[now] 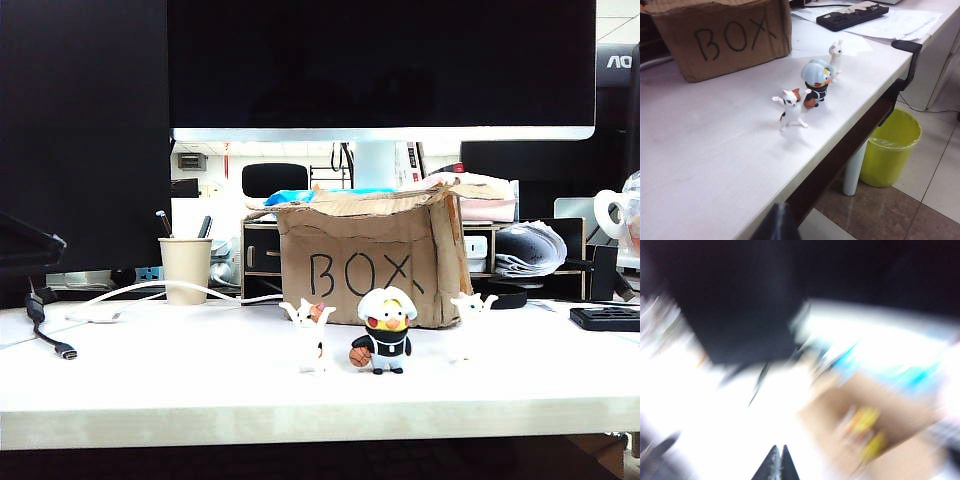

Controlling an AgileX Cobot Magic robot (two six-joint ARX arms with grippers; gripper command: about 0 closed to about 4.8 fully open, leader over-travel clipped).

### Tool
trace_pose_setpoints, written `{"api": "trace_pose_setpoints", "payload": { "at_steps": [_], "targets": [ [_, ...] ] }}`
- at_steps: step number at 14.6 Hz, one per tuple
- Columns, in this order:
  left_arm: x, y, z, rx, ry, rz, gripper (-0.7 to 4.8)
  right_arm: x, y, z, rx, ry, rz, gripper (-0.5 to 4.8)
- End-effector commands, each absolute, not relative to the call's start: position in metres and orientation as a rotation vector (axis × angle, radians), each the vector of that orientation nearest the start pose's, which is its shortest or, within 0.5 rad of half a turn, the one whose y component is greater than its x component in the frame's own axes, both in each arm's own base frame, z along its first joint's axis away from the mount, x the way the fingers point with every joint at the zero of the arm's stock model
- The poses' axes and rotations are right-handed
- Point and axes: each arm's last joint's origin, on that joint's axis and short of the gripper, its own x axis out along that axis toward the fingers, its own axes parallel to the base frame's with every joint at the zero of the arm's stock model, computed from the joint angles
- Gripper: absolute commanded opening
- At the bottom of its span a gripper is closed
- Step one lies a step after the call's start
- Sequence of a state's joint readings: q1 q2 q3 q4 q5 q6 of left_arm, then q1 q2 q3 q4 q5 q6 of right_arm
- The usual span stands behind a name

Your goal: Put the doll that is least similar in size compared to the others into the paper box.

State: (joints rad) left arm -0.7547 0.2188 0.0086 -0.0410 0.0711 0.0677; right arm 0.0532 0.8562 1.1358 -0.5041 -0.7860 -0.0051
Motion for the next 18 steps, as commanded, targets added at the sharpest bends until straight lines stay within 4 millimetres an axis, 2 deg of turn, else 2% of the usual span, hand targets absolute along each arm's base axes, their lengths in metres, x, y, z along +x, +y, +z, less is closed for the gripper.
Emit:
{"api": "trace_pose_setpoints", "payload": {
  "at_steps": [1, 2, 4, 6, 8, 10, 11, 12, 18],
  "targets": [
    [0.078, -0.076, 0.146, 0.149, 0.202, -0.831, -0.05, 0.182, 0.055, 0.387, -0.039, 0.614, 0.927, -0.02],
    [0.078, -0.076, 0.146, 0.149, 0.202, -0.831, -0.05, 0.196, 0.074, 0.373, -0.141, 0.776, 0.900, -0.02],
    [0.078, -0.076, 0.146, 0.149, 0.202, -0.831, -0.05, 0.207, 0.107, 0.350, -0.328, 0.949, 0.818, -0.01],
    [0.078, -0.076, 0.146, 0.149, 0.202, -0.831, -0.05, 0.217, 0.152, 0.323, -0.508, 1.016, 0.830, 0.00],
    [0.078, -0.076, 0.146, 0.149, 0.202, -0.831, -0.05, 0.220, 0.176, 0.307, -0.619, 1.031, 0.847, 0.17],
    [0.078, -0.076, 0.146, 0.149, 0.202, -0.831, -0.05, 0.223, 0.196, 0.289, -0.707, 1.050, 0.900, 2.73],
    [0.078, -0.076, 0.146, 0.149, 0.202, -0.831, -0.05, 0.225, 0.201, 0.283, -0.735, 1.061, 0.906, 3.49],
    [0.078, -0.076, 0.146, 0.149, 0.202, -0.831, -0.05, 0.227, 0.206, 0.274, -0.769, 1.084, 0.905, 4.79],
    [0.078, -0.076, 0.146, 0.149, 0.202, -0.831, -0.05, 0.243, 0.218, 0.254, -0.846, 1.054, 0.901, 4.79]
  ]
}}
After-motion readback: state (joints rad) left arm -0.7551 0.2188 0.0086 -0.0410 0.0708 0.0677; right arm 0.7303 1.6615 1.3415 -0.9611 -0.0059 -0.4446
